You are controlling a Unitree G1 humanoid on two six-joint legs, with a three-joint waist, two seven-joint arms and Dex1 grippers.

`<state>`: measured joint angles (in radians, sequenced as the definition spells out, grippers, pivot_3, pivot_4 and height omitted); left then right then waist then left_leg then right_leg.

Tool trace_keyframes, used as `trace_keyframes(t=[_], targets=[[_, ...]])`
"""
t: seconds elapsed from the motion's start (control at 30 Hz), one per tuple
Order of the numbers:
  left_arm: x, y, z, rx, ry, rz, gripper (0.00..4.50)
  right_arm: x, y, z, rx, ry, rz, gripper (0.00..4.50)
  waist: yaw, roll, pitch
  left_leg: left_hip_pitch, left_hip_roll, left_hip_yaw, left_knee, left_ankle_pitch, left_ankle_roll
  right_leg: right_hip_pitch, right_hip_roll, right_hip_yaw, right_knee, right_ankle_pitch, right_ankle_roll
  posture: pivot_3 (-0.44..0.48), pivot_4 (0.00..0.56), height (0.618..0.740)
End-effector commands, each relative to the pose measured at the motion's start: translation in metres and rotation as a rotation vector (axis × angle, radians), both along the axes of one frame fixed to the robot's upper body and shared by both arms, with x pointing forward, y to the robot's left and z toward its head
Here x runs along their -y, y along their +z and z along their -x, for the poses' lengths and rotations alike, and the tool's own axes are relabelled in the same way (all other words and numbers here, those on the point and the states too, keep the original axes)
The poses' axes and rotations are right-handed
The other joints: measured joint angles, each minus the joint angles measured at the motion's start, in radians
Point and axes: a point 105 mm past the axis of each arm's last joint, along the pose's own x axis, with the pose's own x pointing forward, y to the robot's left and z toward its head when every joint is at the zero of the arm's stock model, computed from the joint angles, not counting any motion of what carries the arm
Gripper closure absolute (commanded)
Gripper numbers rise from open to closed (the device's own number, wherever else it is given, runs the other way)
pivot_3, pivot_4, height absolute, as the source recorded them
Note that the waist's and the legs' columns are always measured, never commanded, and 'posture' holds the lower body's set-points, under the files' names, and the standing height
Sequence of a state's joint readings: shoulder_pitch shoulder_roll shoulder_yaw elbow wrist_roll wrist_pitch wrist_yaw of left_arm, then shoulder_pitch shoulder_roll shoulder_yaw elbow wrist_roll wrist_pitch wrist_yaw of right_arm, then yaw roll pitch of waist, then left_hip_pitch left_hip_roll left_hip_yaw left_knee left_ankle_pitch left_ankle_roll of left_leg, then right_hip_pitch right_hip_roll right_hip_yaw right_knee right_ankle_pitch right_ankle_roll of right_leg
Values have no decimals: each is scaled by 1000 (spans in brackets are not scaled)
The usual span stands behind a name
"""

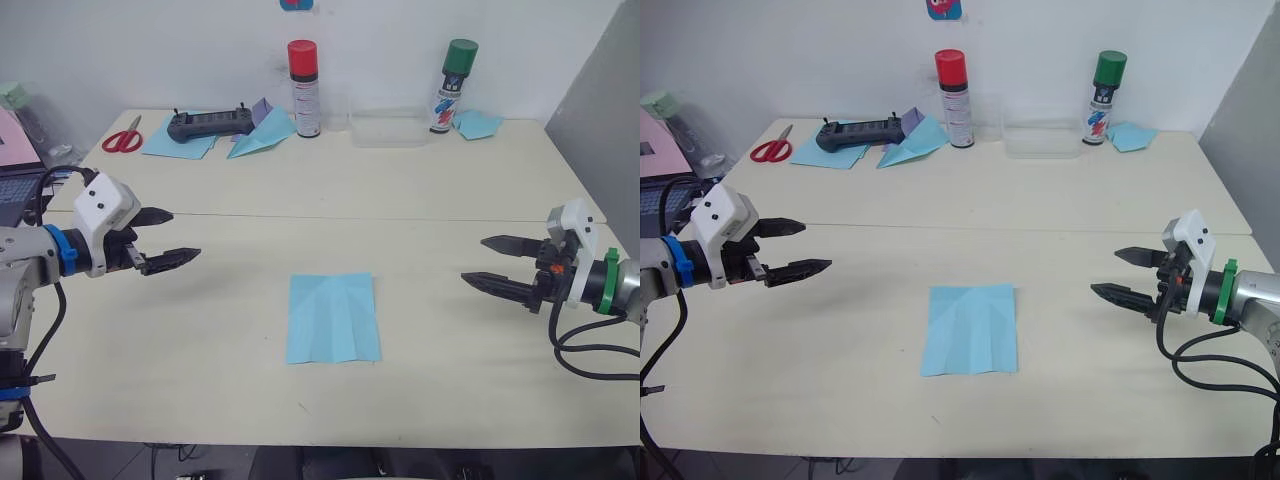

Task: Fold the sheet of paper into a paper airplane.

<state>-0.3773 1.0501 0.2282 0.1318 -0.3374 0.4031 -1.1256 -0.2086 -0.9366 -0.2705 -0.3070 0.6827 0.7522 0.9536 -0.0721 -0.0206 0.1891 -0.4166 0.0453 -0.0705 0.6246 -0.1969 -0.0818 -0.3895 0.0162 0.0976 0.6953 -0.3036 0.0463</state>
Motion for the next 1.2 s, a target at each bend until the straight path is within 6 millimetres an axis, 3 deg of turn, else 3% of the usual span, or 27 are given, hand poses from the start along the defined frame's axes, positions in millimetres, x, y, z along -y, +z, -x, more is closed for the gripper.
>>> trace_keyframes(t=[0.03, 0.7, 0.87, 0.97, 1.2], targets=[[-2, 7, 2, 7, -8, -23, 0, 1, 12, 2, 47, -1, 9, 21, 0, 0, 0, 0, 0, 0, 0, 0, 0, 0, 0, 0, 0, 0, 0, 0, 150, 740], [7, 18, 0, -6, -35, 98, 0, 3, 7, 2, 18, 1, 20, 21, 0, 0, 0, 0, 0, 0, 0, 0, 0, 0, 0, 0, 0, 0, 0, 0, 150, 740], [27, 23, 0, 5, -104, 147, 1142, -1, 2, 3, -6, 31, 38, 0, 0, 0, 0, 0, 0, 0, 0, 0, 0, 0, 0, 0, 0, 0, 0, 0, 150, 740], [66, 14, 5, -33, -222, 181, 2129, -16, -5, 0, -5, 58, 28, 0, 0, 0, 0, 0, 0, 0, 0, 0, 0, 0, 0, 0, 0, 0, 0, 0, 150, 740], [148, -39, 19, -133, -418, 143, 4310, -44, -22, -16, 4, 51, -25, 0, 2, 0, 0, 0, 0, 0, 1, 0, 0, 0, 0, 1, 1, 0, 0, 0, 150, 740]])
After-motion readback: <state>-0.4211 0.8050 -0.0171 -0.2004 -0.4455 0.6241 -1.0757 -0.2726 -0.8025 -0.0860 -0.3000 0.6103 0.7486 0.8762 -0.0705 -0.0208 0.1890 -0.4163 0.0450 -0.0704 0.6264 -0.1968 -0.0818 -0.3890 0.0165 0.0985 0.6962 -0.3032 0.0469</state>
